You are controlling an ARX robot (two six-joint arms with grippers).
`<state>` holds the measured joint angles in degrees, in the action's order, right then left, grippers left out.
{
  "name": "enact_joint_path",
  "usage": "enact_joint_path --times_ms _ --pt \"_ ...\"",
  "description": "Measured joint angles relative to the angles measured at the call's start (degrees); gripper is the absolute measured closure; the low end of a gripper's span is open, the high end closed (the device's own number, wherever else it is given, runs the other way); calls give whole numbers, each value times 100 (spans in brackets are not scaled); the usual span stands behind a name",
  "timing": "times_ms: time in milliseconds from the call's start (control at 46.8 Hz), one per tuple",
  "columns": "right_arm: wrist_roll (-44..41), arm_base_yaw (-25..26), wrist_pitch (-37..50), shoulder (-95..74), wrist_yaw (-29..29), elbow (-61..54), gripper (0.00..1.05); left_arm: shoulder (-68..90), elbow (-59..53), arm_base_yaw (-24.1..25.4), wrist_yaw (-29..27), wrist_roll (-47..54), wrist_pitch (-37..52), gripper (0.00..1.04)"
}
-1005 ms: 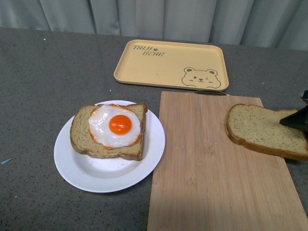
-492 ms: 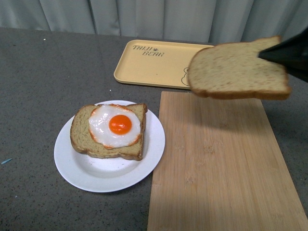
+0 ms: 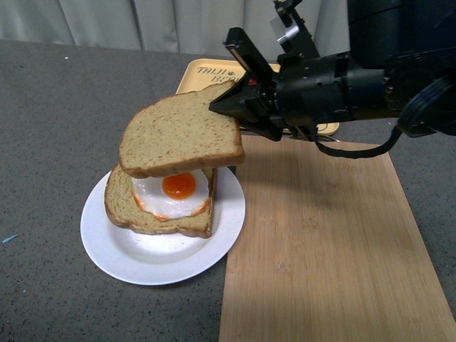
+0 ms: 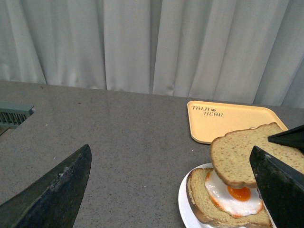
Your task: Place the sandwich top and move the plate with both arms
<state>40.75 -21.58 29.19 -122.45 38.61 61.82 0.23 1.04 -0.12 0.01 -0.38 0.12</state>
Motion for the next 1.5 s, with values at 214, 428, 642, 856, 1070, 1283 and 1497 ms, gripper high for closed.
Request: enact_joint_path --times_ms 214,428,642,856,1070,1283,1497 --pt "365 -389 -13 -411 -155 232 102 0 0 0 0 0 0 7" --pt "354 -496 20 -527 -240 177 102 0 0 0 0 0 0 7" --pt "37 -470 -227 -636 -573 63 86 0 0 0 0 0 0 7" --pt "-765 -328 -334 -116 -1163 -330 48 0 0 0 -2 0 0 7" --pt "-2710 -339 3176 -157 -4680 -1690 67 2 0 0 -15 -2 0 7" --pt "-3582 39 4723 577 -5657 -2791 96 -9 0 0 -13 0 -7 7" --pt "-3698 289 5077 994 -5694 -3287 104 -11 0 0 0 0 -7 7"
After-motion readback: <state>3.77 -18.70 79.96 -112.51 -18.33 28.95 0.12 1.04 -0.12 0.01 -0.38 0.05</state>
